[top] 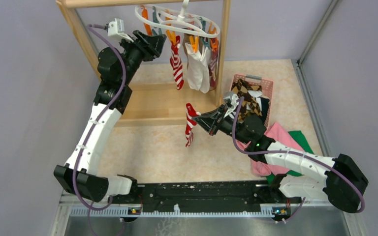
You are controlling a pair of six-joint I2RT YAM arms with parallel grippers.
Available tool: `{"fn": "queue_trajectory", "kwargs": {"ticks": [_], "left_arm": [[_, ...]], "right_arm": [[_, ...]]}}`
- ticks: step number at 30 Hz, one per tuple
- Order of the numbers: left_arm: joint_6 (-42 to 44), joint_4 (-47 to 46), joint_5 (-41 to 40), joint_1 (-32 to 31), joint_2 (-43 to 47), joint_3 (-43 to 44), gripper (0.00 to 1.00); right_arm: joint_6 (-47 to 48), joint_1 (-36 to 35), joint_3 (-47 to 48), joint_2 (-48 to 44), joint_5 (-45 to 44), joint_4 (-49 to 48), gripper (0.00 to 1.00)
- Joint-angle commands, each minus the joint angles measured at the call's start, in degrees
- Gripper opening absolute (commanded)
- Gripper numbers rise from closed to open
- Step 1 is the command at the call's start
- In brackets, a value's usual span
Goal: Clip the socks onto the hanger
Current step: Open the clamp at the hanger.
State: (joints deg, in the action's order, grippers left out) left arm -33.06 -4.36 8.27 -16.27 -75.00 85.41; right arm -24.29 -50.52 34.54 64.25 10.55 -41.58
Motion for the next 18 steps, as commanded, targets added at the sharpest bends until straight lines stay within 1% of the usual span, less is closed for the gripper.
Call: {"fn": "queue_trajectory", "kwargs": {"ticks": [1,9,18], "left_arm": [[1.22,-3.20,-0.53,-0.16,-0.99,3.13,0.59],[0.98,-3.55,-0.02,-0.24,-2.36,4.38,0.56],[1.76,-3.88,-0.72,-0.69,-2.65,5.56,0.56]], "right_arm": [[-0.18,-0.51,0.18,-1.79,-0.81,-2.56,0.00],[0.04,-0.45,0.05,-2.30,-1.23,-2.27,0.00],[0.21,-0.46,-0.07,-2.51,-1.58,-2.26,0.00]]}}
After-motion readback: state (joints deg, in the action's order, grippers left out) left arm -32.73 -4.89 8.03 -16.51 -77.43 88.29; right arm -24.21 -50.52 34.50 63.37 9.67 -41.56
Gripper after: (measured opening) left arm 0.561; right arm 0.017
